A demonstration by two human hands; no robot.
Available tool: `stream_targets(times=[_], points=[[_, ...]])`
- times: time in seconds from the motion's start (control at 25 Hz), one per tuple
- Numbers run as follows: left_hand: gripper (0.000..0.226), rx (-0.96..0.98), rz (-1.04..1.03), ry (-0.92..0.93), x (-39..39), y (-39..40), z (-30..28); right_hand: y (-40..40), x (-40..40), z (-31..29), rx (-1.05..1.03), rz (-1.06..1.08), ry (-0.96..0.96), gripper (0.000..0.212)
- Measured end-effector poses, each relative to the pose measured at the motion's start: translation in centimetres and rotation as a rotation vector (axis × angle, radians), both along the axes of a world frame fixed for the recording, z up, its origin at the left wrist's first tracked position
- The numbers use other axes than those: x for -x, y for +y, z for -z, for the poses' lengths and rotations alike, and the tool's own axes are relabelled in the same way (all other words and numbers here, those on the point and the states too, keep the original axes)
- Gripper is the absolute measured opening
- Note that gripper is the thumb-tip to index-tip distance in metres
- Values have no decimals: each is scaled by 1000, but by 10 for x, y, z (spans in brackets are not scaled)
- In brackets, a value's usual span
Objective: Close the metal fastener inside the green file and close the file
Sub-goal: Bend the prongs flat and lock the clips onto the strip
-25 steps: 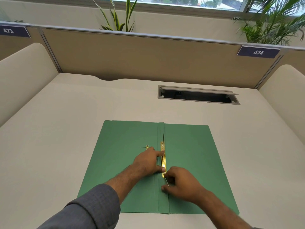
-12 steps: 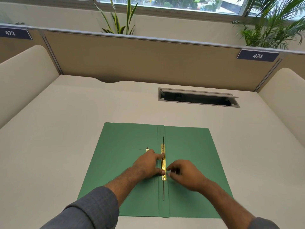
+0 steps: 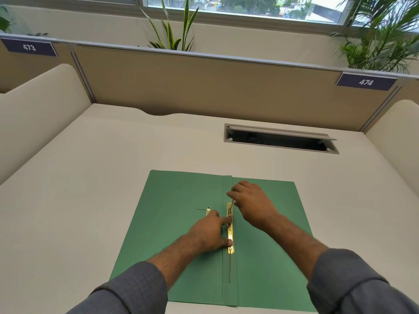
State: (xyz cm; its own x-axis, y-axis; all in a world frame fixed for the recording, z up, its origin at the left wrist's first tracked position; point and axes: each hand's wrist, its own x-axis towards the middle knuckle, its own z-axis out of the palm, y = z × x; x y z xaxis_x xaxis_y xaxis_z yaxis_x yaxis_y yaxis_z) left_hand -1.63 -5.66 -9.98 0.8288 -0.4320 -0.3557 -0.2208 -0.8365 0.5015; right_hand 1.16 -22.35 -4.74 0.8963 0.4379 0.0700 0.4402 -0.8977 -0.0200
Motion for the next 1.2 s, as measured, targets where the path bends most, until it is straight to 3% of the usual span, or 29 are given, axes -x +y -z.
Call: stream_targets(times=[0.08, 0.36, 0.64, 0.84, 1.04, 1.2], points=[[82, 15, -5, 9, 0, 1, 1, -8, -6, 2, -32, 58, -3, 22], [88, 61, -56, -12, 3, 2, 2, -13, -3, 17, -358, 314, 199, 19], [110, 25, -36, 4, 2, 1, -6, -8, 1, 31, -319, 336, 276, 18], [109, -80, 18, 28, -6, -3, -9, -11, 1, 31, -291, 331, 291, 19], [120, -8, -49, -2, -1, -3, -6, -9, 0, 30, -225, 307, 276, 22], [112, -57, -6, -11, -1, -3, -5, -6, 0, 30, -176, 288, 267, 22]])
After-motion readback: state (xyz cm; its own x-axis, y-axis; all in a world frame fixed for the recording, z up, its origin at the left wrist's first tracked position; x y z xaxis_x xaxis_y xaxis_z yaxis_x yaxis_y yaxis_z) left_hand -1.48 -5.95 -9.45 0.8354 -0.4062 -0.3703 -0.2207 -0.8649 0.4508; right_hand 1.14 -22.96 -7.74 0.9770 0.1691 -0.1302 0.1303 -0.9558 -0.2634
